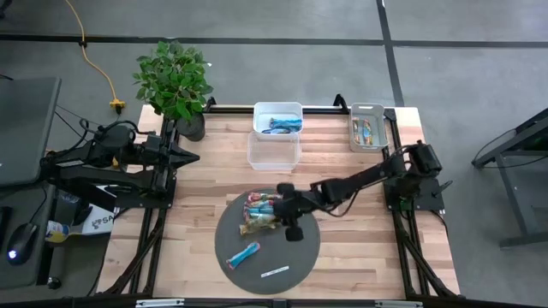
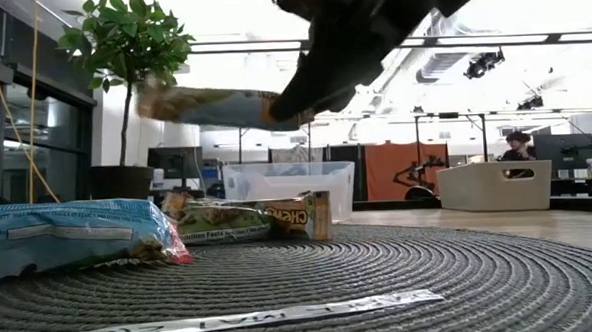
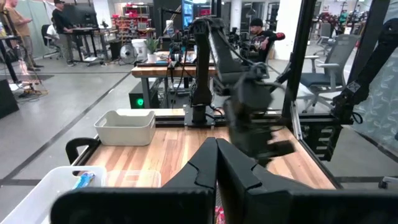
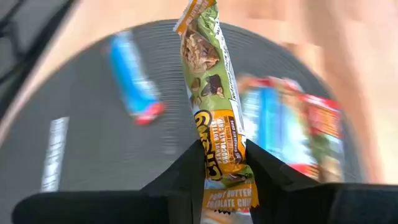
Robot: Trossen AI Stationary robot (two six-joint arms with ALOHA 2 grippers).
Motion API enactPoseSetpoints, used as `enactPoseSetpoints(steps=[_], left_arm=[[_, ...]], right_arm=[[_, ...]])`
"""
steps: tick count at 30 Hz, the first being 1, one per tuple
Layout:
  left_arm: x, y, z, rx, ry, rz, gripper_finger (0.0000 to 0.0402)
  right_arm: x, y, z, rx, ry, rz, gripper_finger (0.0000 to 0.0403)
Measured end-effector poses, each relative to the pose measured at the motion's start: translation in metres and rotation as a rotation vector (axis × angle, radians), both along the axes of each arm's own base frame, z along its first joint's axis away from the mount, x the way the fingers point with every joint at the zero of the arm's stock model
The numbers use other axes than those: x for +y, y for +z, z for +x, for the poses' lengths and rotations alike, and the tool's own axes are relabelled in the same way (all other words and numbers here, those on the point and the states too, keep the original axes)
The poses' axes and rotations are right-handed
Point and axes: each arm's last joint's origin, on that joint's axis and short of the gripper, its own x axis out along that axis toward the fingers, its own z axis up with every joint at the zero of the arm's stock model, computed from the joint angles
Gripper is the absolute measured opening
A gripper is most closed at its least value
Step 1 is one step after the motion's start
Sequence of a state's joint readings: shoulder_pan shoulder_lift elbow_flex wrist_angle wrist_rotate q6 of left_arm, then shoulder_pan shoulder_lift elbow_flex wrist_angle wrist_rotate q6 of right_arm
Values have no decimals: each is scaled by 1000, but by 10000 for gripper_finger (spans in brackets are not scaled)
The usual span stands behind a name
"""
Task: Pick and place Granola Bars by type
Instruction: Put the yellow granola bar into the gray bin
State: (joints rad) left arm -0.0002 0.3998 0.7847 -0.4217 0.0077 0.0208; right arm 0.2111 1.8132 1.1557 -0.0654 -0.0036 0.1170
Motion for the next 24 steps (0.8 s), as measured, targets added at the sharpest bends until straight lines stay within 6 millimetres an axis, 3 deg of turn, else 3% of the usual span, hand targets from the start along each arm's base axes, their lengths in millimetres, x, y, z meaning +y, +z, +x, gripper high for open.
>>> enactPoseSetpoints(steps=[7,13,19,24], left_arm=[[0,0,0,0,0,0,1],[0,0,0,1,0,0,1],[0,0,0,1,0,0,1],[0,0,0,0,0,0,1]], right_arm=[[-48,1,-7,113,-305,-64,78],[-78,7,-19,187,-529,-79,78],[-100,50,-28,190,-618,-106,78],[-137,81,-39,259,-776,-155,78]])
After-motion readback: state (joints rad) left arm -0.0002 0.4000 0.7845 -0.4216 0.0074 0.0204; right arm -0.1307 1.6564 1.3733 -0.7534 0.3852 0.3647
